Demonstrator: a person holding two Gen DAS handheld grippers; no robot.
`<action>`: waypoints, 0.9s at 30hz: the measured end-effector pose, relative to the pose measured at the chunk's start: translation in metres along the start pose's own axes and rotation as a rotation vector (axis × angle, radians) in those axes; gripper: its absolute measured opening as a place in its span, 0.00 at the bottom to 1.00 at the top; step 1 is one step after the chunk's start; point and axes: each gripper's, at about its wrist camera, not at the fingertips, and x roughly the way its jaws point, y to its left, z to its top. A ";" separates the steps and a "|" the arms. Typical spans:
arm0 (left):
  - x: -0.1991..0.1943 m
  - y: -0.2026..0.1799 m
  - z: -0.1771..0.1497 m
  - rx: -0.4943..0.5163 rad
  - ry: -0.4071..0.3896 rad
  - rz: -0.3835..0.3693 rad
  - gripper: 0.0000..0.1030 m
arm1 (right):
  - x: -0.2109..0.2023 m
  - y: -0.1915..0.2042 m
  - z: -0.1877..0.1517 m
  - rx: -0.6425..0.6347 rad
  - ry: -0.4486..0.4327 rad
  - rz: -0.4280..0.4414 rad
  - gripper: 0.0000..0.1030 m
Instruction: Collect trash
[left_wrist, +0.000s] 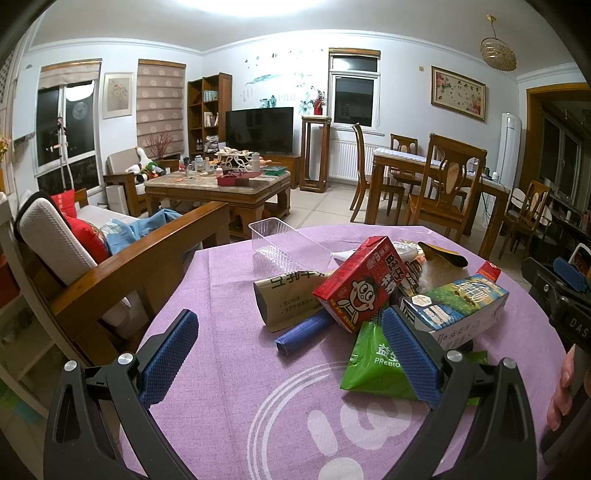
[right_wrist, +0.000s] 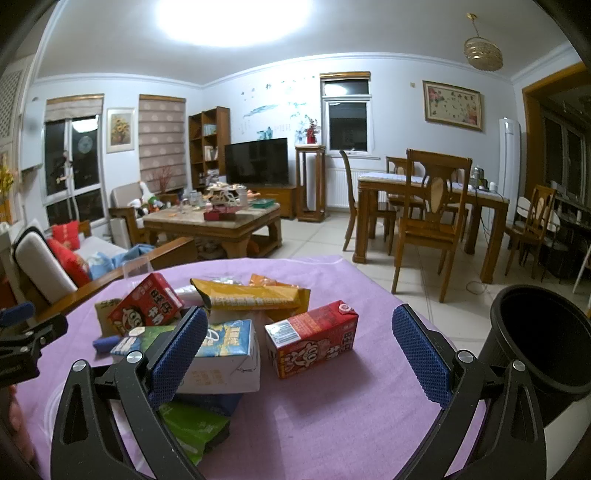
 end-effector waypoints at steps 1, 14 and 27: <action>0.000 0.000 0.000 0.000 0.000 0.000 0.96 | 0.000 0.001 0.000 0.001 0.000 0.000 0.96; -0.004 0.018 0.003 -0.060 -0.022 -0.093 0.96 | 0.003 -0.005 -0.001 0.026 0.050 0.040 0.96; 0.146 0.084 0.089 -0.211 0.310 -0.270 0.88 | 0.065 -0.073 0.009 0.311 0.325 0.328 0.95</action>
